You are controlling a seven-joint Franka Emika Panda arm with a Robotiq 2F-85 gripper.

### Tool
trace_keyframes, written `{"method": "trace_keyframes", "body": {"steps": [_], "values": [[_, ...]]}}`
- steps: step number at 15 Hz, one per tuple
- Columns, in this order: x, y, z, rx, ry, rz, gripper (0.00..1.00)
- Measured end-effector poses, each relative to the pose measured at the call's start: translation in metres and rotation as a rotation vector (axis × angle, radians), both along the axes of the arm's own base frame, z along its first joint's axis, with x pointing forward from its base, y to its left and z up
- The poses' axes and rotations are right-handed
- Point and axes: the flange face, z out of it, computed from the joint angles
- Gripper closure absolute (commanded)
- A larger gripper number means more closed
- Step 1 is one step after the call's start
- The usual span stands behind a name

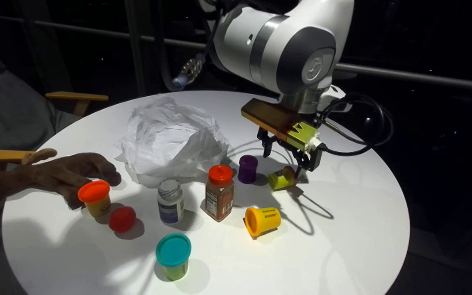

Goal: Put the objects on the table in the plastic

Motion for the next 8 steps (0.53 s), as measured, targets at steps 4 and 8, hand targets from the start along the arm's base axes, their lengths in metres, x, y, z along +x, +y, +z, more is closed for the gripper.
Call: {"method": "trace_keyframes", "body": {"steps": [4,8], "values": [[0.008,-0.015,-0.009,-0.026,-0.031,-0.112,0.0],[0.002,-0.032,-0.011,-0.062,0.007,-0.189,0.0]]}}
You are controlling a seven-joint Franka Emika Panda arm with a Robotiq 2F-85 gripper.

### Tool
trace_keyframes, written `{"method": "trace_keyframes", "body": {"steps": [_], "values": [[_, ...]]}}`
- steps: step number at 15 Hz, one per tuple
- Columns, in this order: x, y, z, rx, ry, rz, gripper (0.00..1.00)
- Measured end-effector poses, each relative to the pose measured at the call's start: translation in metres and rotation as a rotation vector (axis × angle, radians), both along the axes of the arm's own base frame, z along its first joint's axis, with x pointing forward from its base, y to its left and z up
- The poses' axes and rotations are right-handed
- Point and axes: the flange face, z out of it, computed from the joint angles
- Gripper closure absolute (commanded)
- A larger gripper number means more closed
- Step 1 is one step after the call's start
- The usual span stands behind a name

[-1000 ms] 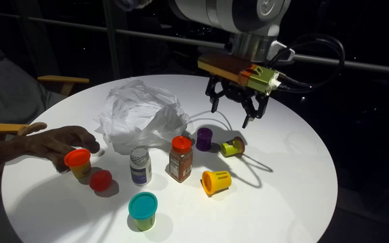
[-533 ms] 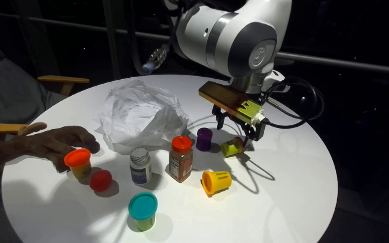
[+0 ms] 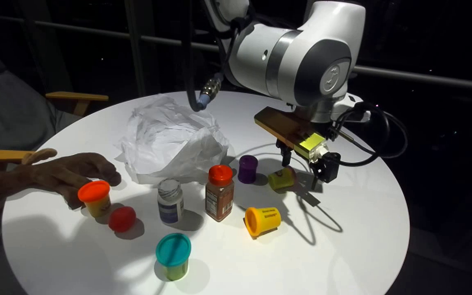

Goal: Put the objects on the table in the plastic

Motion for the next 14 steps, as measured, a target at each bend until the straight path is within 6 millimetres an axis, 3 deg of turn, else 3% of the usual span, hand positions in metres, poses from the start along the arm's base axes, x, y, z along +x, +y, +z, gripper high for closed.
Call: {"method": "trace_keyframes", "body": {"steps": [5,6,8,11,14], "values": [[-0.009,0.004,-0.009,0.015,0.1,0.006,0.01],[-0.008,0.006,-0.009,0.019,0.107,0.01,0.26],[-0.007,0.008,-0.009,0.025,0.118,0.013,0.3],[-0.001,0.006,-0.009,0.028,0.129,0.013,0.6],[0.003,0.001,-0.013,0.032,0.145,0.01,0.83]]}}
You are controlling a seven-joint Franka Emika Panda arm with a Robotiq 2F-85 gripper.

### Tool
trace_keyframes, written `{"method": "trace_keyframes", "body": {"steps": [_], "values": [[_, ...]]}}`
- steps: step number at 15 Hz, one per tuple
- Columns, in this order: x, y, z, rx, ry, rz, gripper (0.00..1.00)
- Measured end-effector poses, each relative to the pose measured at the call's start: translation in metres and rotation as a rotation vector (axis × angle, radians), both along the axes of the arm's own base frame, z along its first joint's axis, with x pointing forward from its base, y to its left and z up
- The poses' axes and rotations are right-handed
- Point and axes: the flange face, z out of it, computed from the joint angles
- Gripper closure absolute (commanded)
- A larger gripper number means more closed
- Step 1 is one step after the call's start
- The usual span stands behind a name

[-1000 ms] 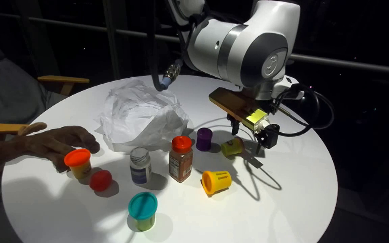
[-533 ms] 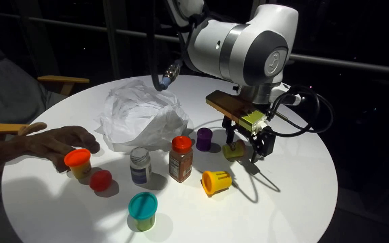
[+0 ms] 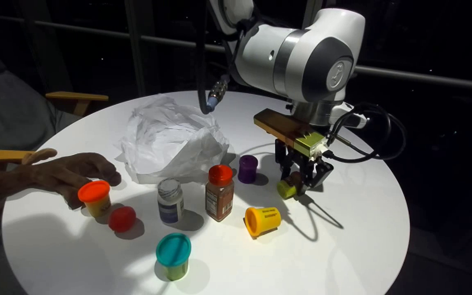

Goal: Put the objects on the table in the plastic

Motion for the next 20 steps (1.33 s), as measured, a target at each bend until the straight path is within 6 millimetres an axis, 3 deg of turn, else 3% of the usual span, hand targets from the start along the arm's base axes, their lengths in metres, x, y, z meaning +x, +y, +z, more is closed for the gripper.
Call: {"method": "trace_keyframes", "body": {"steps": [5,7,9,11,14,18,20], "values": [[0.008,-0.003,0.007,-0.002,-0.011,0.0,0.84],[0.013,0.005,0.025,-0.021,-0.057,0.022,0.84],[0.014,0.027,0.052,-0.058,-0.124,0.075,0.84],[0.009,0.062,0.077,-0.087,-0.183,0.152,0.84],[-0.008,0.132,0.097,-0.087,-0.241,0.289,0.84],[-0.04,0.237,0.097,-0.015,-0.294,0.49,0.84],[-0.056,0.28,0.093,0.02,-0.311,0.58,0.84]]}}
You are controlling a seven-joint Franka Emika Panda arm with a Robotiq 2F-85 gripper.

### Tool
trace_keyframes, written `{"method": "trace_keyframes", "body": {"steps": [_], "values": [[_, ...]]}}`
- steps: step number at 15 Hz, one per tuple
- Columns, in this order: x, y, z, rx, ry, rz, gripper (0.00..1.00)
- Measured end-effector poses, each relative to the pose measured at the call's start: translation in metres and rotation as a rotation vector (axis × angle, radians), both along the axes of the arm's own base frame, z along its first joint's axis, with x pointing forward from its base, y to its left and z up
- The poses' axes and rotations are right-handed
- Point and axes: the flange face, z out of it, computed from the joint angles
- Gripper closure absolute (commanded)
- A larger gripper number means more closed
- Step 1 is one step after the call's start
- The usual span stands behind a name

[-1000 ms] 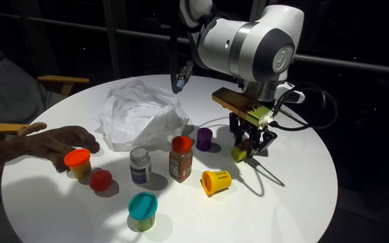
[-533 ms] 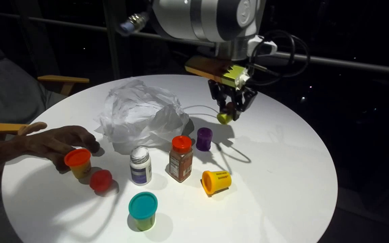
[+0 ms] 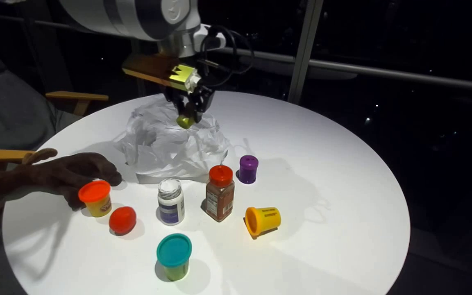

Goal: Put the objects on the table in the plastic

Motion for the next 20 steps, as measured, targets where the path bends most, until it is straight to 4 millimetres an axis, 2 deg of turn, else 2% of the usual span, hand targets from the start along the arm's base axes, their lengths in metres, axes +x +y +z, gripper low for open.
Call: {"method": "trace_keyframes", "body": {"steps": [3,6,8,13,16,17,18,20], "values": [[-0.02,0.046,-0.005,0.026,-0.031,0.117,0.84],[-0.034,0.069,-0.013,0.031,-0.032,0.214,0.84],[-0.038,0.071,-0.026,0.026,-0.036,0.261,0.84],[-0.029,0.047,-0.071,0.033,-0.23,0.273,0.84],[-0.025,0.041,-0.091,0.073,-0.322,0.257,0.84],[-0.024,0.04,-0.097,0.086,-0.34,0.258,0.47],[-0.022,0.038,-0.101,0.098,-0.354,0.26,0.34],[-0.018,0.036,-0.105,0.113,-0.372,0.271,0.18]]}}
